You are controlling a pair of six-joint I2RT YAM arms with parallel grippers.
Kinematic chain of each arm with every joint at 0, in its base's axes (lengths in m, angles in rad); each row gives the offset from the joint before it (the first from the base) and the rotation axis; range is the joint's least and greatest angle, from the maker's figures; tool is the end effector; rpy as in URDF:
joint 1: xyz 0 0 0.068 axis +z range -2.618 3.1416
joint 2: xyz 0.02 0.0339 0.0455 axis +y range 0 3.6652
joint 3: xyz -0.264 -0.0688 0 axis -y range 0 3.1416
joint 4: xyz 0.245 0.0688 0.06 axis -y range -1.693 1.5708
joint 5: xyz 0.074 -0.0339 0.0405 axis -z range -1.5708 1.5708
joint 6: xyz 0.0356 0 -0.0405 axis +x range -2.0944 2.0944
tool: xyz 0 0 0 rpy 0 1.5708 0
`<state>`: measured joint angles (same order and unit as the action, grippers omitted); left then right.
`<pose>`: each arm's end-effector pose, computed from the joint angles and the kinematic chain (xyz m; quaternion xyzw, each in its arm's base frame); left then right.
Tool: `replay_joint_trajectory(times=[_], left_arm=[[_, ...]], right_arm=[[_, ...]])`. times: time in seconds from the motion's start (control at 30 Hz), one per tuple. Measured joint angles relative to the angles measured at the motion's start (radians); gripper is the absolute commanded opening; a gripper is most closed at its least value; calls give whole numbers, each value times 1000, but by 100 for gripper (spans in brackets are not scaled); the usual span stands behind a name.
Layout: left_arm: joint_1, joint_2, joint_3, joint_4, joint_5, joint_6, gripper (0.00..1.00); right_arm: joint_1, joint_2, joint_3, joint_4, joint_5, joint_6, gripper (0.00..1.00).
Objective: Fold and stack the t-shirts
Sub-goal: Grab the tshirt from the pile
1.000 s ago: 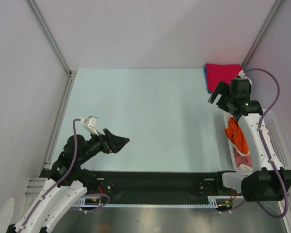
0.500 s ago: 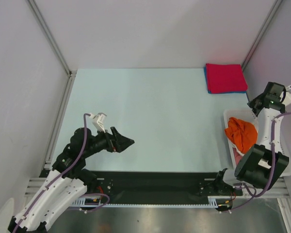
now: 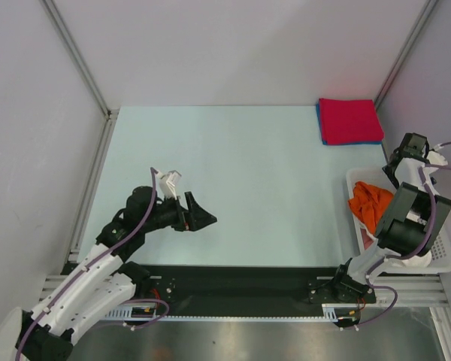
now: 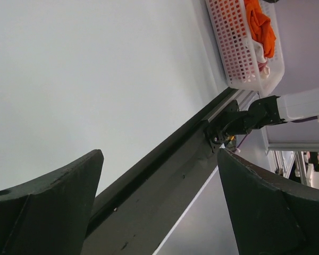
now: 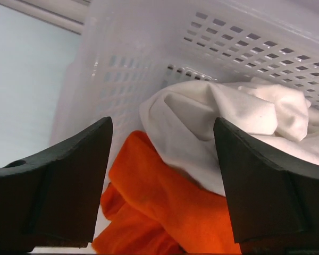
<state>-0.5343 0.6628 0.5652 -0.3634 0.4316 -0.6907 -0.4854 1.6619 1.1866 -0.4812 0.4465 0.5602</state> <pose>0.1274 -0.0927 0.2645 0.0476 0.8365 -0.4448 0.3164 0.3028 -0.1771 0.2309 0.5221 0.7720 -0.1999 0.3025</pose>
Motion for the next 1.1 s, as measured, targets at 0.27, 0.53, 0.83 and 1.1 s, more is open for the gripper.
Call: replay_joint_trajectory(times=[0.27,0.53,0.83,1.1], left_arm=[[0,67,0,55,35,-12,92],[0,18,0,63,45,-29,92],[0,-64,0,33,42,-55,91],[0,-101,19,-37,1,-69,91]], right_arm=[[8,14,-15,23,66,-20,17],[96,-114,156,-102,197,-72,0],[147,-269,508,-121,309,-136,0],[309,-292,727,3,303,-240,0]])
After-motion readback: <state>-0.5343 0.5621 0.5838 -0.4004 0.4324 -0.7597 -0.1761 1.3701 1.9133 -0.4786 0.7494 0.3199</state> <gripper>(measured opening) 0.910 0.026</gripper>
